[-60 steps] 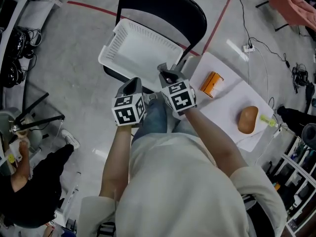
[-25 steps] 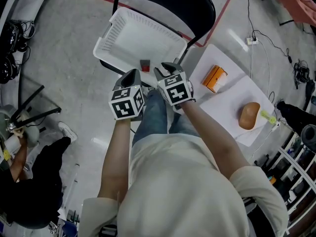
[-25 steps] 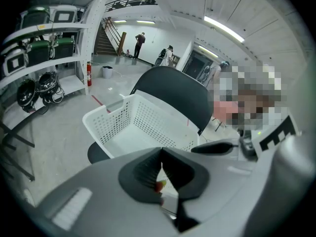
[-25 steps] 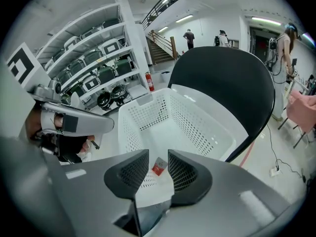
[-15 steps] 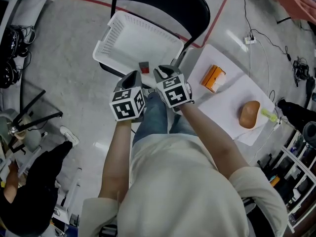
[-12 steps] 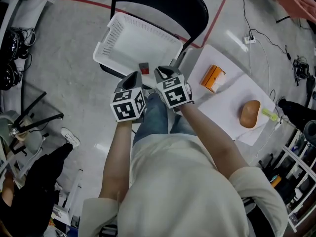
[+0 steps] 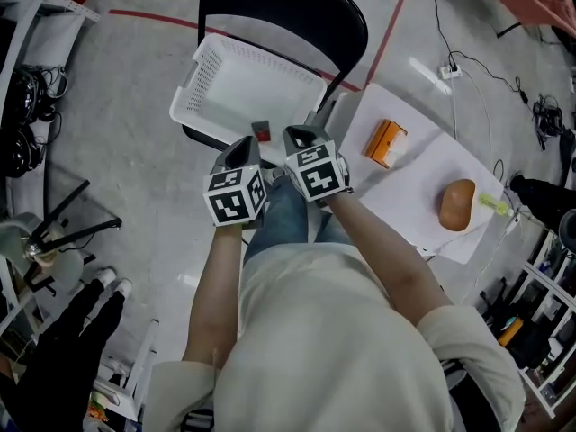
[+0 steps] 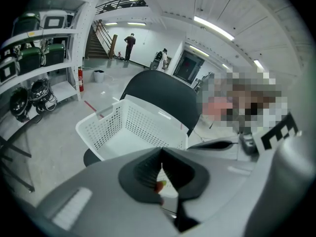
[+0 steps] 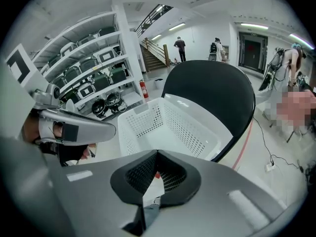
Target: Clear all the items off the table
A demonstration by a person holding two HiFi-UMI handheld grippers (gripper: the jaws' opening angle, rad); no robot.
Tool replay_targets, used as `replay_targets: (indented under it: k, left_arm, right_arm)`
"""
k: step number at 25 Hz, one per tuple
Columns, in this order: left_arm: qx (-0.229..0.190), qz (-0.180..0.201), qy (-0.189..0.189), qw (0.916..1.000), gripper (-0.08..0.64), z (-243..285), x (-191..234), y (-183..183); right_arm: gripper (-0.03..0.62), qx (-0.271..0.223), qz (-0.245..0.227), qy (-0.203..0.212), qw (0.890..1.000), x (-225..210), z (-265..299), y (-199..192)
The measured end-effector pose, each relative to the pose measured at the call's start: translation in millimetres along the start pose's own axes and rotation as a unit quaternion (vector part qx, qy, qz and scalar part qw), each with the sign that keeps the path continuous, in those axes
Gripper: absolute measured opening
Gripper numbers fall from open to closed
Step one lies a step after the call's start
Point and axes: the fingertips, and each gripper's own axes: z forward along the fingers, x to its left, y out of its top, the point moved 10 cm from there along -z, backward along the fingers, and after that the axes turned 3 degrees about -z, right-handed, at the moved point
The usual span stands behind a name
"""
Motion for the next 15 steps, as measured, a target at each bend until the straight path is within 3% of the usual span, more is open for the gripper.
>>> replay_targets:
  k: [15]
  left_arm:
    - [0.018,0.043,-0.030,0.9985,0.008,1,-27,7]
  right_arm:
    - [0.000,-0.023,0.044,-0.037,0.998,-16,-28,-12]
